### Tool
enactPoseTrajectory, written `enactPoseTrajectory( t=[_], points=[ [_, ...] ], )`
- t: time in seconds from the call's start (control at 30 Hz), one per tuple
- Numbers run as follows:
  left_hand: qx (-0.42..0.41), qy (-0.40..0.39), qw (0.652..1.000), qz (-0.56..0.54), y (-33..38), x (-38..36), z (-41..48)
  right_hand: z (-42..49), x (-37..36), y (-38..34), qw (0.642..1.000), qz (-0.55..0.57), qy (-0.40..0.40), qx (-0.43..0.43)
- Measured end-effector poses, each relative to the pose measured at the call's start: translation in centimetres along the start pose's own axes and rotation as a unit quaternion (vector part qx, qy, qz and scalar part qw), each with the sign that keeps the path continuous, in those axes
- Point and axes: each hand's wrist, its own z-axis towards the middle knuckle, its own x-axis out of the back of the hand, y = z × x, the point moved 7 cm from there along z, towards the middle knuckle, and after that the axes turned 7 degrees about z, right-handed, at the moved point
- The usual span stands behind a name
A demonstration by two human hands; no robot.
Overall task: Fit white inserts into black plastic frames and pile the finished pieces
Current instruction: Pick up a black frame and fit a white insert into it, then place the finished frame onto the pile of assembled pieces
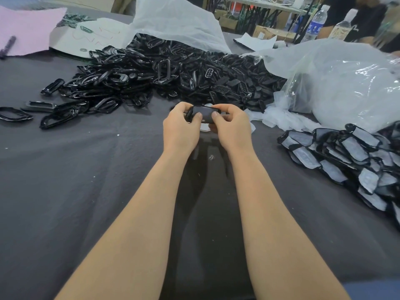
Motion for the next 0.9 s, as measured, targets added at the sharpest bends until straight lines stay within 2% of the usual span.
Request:
enactPoseTrajectory(
  t=[0.13, 0.3, 0.53, 0.77, 0.9],
  points=[
    [-0.04, 0.006, 0.999, 0.027, 1.8, -1.2, -0.7, -0.2, 2.2, -0.8, 0.996, -0.074, 0.031, 0.033],
    [-0.066, -0.009, 0.998, 0.013, 5.2, -5.1, -2.1, -1.2, 7.8, -0.9, 0.984, -0.11, 0.135, 0.043],
    [-0.09, -0.113, 0.989, 0.038, 9.1, -13.4, -5.8, -3.5, 17.2, 1.1, 0.942, -0.198, 0.27, 0.003],
    [-0.13, -0.118, 0.968, 0.178, 10.0, -17.5, -7.7, -4.4, 20.2, 3.2, 0.923, -0.242, 0.294, -0.059],
    [-0.13, -0.114, 0.964, 0.201, 9.8, -17.8, -7.6, -4.4, 20.1, 3.1, 0.922, -0.238, 0.296, -0.069]
  ],
)
